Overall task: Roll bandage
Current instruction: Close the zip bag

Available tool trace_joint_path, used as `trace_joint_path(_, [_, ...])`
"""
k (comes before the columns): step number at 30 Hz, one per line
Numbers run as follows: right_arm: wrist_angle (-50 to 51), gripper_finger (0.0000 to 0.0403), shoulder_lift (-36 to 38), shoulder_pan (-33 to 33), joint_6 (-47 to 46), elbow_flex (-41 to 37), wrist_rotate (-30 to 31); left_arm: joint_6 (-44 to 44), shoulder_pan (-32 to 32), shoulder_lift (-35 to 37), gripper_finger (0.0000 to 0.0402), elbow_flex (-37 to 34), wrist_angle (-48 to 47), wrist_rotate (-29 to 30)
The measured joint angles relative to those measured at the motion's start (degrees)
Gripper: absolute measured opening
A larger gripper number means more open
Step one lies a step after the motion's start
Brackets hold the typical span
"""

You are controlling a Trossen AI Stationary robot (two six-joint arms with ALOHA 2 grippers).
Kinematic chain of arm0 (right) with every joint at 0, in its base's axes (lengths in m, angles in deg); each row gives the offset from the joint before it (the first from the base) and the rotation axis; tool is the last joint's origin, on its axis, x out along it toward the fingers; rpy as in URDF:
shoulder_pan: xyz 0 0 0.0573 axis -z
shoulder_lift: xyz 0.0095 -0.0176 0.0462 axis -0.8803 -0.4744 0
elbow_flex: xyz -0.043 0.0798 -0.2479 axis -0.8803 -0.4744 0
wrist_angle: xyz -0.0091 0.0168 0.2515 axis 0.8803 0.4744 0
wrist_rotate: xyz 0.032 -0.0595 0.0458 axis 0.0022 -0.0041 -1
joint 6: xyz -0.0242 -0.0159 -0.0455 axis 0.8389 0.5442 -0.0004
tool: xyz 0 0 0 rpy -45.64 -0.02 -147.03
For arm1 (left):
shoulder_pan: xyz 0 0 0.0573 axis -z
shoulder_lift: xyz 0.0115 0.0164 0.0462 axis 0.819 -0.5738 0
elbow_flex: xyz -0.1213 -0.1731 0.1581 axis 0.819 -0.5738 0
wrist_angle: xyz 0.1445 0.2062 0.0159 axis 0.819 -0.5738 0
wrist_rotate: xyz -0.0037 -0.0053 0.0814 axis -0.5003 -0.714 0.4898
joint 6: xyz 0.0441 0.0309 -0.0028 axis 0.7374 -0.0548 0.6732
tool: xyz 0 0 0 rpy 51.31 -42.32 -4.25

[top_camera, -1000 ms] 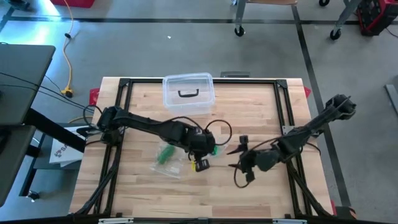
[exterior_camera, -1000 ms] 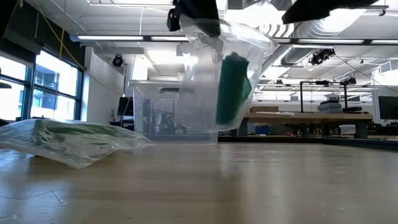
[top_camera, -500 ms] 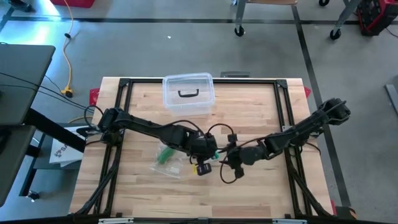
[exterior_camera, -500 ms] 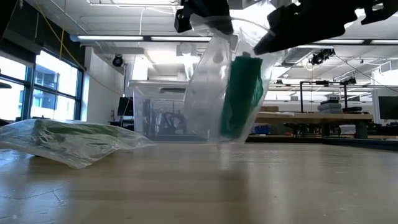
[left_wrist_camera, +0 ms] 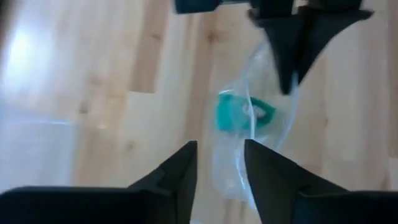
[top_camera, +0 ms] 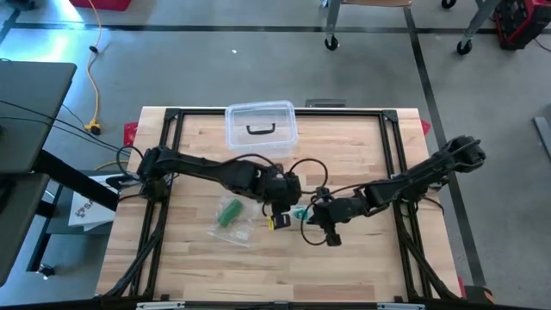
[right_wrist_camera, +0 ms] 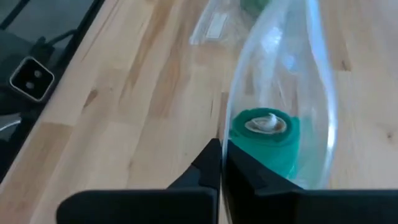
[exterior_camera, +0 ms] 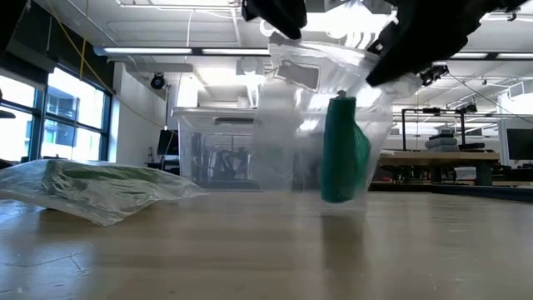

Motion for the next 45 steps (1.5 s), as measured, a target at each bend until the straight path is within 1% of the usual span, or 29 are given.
trace_joint_path(3, [2.83, 0.0001, 2.11, -0.2, -1.75, 2.45, 0.72, 0.27, 1.49, 0.02, 0.0141, 3.38, -5.77, 5.2])
trace_joint_path(5, [7.34, 0.0001, 4.12, -0.73, -3.04, 5.18, 1.7, 0.03, 3.65, 0.1, 0.0144, 4.68, -10.76, 10.01])
trace_joint_path(6, [9.82, 0.0001, 5.01, -1.1, -3.98, 6.63, 2.78, -0.96, 5.07, 0.24, 0.0144, 4.82, -12.82, 13.83])
trace_joint_path(8, [13.64, 0.0001, 6.58, -2.34, -4.01, 8.98, 5.69, -5.74, 8.42, 0.4, 0.0143, 3.96, -15.74, 23.5])
trace_joint_path(10, [14.98, 0.0001, 7.8, -4.2, 0.11, 9.61, 7.83, -10.8, 11.97, 0.5, 0.0141, 1.33, -16.2, 32.19])
trace_joint_path(11, [15.24, 0.0001, 8.09, -5.23, 2.9, 9.43, 8.09, -12.74, 13.7, 0.5, 0.0141, -0.7, -15.2, 35.36])
trace_joint_path(13, [16.4, 0.0, 8.1, -7.06, 6.44, 8.75, 7.88, -16.48, 17.1, 0.42, 0.014, -5.43, -11.65, 39.64])
trace_joint_path(15, [16.89, 0.0, 8.02, -8.38, 6.12, 8.47, 7.65, -19.65, 20.12, 0.35, 0.014, -10.26, -6.38, 41.99])
trace_joint_path(18, [16.13, 0.0, 8.12, -9.17, 4.39, 8.47, 7.88, -22.31, 23.75, 0.37, 0.014, -17.75, 5.94, 44.72])
trace_joint_path(21, [14.85, 0.0, 8.11, -9.48, 4.4, 8.47, 7.87, -21.49, 25.49, 0.72, 0.014, -24.0, 18.16, 46.78])
trace_joint_path(23, [14.26, 0.0, 8.11, -9.48, 4.09, 8.47, 7.87, -18.8, 25.64, 2.37, 0.0139, -27.82, 25.67, 47.27])
trace_joint_path(25, [14.08, 0.0, 8.11, -9.46, 2.81, 8.47, 7.88, -14.36, 25.25, 5.02, 0.0139, -32.06, 33.75, 47.06])
trace_joint_path(28, [13.91, 0.0, 8.11, -9.46, 0.63, 8.47, 7.88, -5.49, 24.51, 10.42, 0.0139, -40.54, 48.48, 43.86])
trace_joint_path(30, [13.91, 0.0, 8.08, -9.54, -0.57, 8.47, 7.88, 1.55, 23.55, 14.71, 0.0139, -47.39, 62.39, 38.88])
trace_joint_path(32, [13.81, 0.0, 8.08, -9.59, -1.11, 8.47, 8.46, 7.4, 21.99, 18.39, 0.0139, -54.37, 78.21, 32.09])
trace_joint_path(34, [13.46, 0.0, 8.08, -9.59, -1.08, 8.47, 8.89, 10.29, 19.85, 19.93, 0.0139, -60.63, 91.88, 26.35])
trace_joint_path(36, [12.48, 0.0, 8.08, -9.59, -0.53, 8.47, 8.98, 11.25, 17.85, 19.77, 0.0139, -65.5, 101.52, 23.18])
trace_joint_path(39, [11.32, 0.0, 8.08, -9.59, 0.93, 8.47, 8.97, 10.47, 15.33, 19.19, 0.0139, -68.8, 107.87, 20.63])
trace_joint_path(43, [10.52, 0.0, 8.08, -9.43, 2.65, 8.47, 8.95, 9.58, 12.93, 17.1, 0.0139, -68.35, 108.16, 17.57])
trace_joint_path(45, [10.5, 0.0, 8.08, -8.96, 3.3, 8.47, 8.97, 11.07, 11.77, 15.74, 0.0139, -67.35, 110.41, 14.28])
